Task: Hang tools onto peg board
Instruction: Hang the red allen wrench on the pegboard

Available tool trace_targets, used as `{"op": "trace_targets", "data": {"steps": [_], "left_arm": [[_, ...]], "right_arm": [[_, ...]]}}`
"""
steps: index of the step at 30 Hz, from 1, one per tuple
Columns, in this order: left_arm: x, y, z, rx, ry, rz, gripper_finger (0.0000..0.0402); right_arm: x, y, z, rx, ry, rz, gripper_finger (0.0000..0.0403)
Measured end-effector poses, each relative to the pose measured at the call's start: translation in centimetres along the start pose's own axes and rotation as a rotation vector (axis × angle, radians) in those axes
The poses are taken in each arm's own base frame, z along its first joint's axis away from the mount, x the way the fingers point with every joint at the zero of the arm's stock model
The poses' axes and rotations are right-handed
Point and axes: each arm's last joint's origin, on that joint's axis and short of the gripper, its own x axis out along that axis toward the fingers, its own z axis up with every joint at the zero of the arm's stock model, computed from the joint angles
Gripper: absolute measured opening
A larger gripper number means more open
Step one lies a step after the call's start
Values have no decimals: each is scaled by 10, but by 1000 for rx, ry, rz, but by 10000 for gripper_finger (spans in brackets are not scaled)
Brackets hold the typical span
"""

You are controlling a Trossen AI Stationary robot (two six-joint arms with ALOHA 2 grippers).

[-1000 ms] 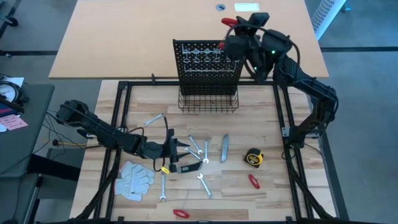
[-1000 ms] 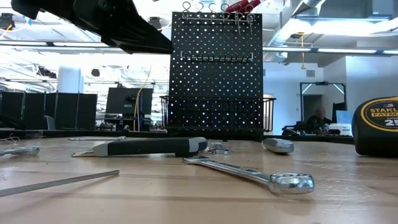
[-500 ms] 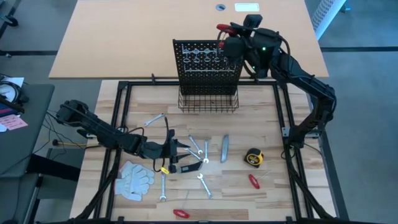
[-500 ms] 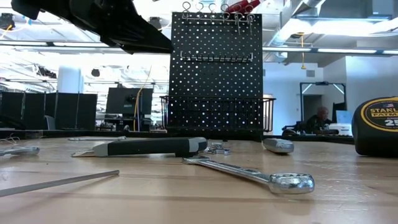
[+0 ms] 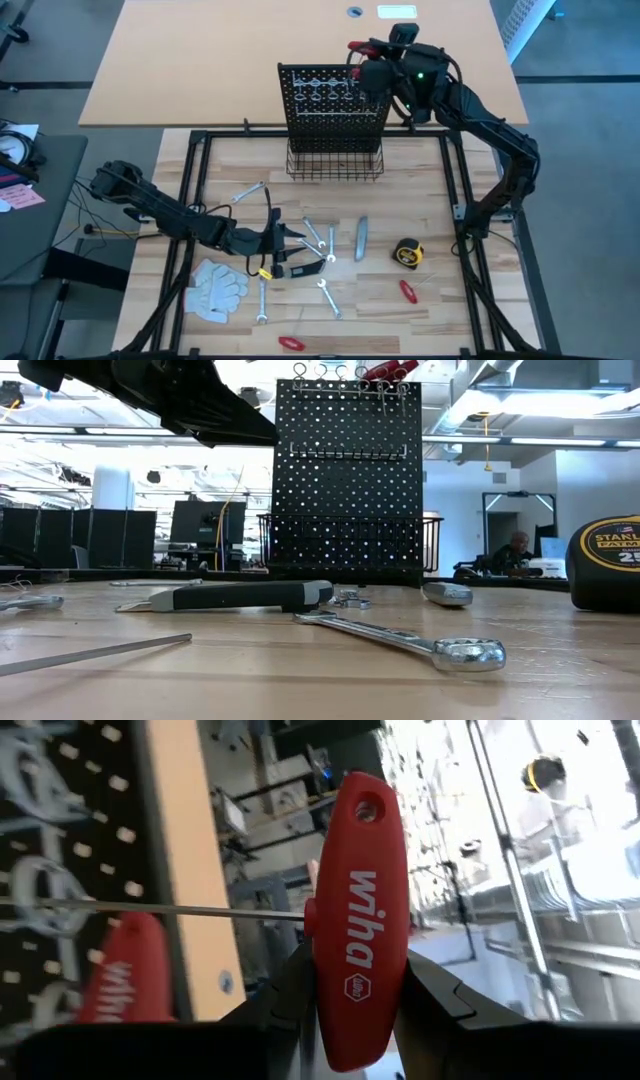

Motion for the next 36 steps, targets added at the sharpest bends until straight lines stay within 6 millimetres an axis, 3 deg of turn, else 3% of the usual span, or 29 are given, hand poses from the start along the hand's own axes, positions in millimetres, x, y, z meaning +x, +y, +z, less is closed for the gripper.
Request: {"op": "trace_targets", "data": {"steps": [12, 30, 36], "left_arm": [[0, 0, 0, -1, 0, 0, 138], [0, 0, 0, -1, 0, 0, 138], [0, 0, 0, -1, -1, 0, 138]], "right_arm": [[15, 16, -4, -37, -44, 120, 98], [12, 24, -4, -114, -51, 201, 99], [6, 27, 2, -159, -81, 205, 159]]}}
